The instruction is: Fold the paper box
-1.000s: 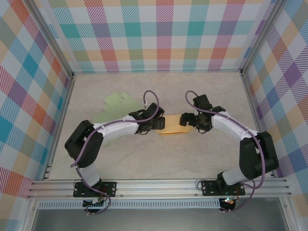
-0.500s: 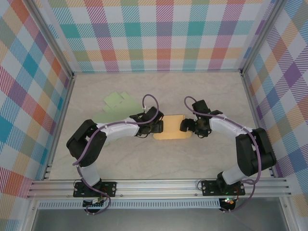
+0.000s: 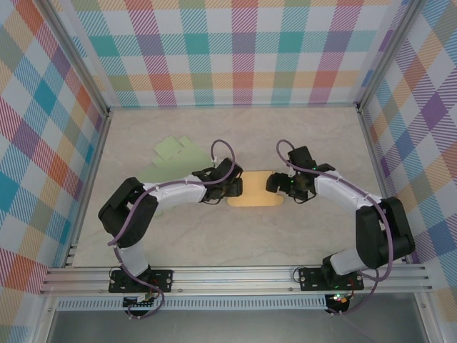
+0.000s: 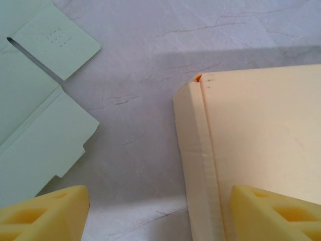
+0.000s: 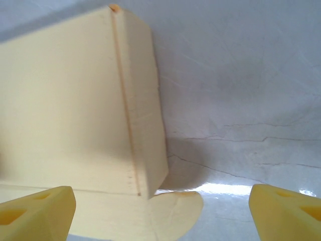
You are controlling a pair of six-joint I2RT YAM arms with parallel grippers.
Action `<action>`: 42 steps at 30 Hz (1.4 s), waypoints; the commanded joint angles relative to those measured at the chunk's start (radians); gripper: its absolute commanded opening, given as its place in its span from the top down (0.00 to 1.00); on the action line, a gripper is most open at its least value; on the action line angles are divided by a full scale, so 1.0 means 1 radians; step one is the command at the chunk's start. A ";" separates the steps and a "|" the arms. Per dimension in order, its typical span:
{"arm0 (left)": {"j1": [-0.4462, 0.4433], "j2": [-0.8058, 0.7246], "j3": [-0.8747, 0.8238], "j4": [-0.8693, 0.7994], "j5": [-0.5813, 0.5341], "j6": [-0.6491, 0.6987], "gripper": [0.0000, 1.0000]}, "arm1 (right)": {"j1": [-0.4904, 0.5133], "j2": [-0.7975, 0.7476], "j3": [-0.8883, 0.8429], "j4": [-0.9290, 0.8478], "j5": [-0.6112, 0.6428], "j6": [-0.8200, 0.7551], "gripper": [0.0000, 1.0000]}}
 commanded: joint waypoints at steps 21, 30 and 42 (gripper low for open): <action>0.073 0.047 0.031 0.111 0.174 -0.028 0.57 | -0.142 0.119 -0.093 0.369 -0.357 0.136 0.03; 0.106 0.071 -0.003 0.157 0.241 -0.069 0.80 | -0.147 0.167 -0.133 0.459 -0.414 0.161 0.09; 0.158 0.085 -0.057 0.216 0.310 -0.128 0.87 | -0.147 0.212 -0.158 0.584 -0.520 0.195 0.14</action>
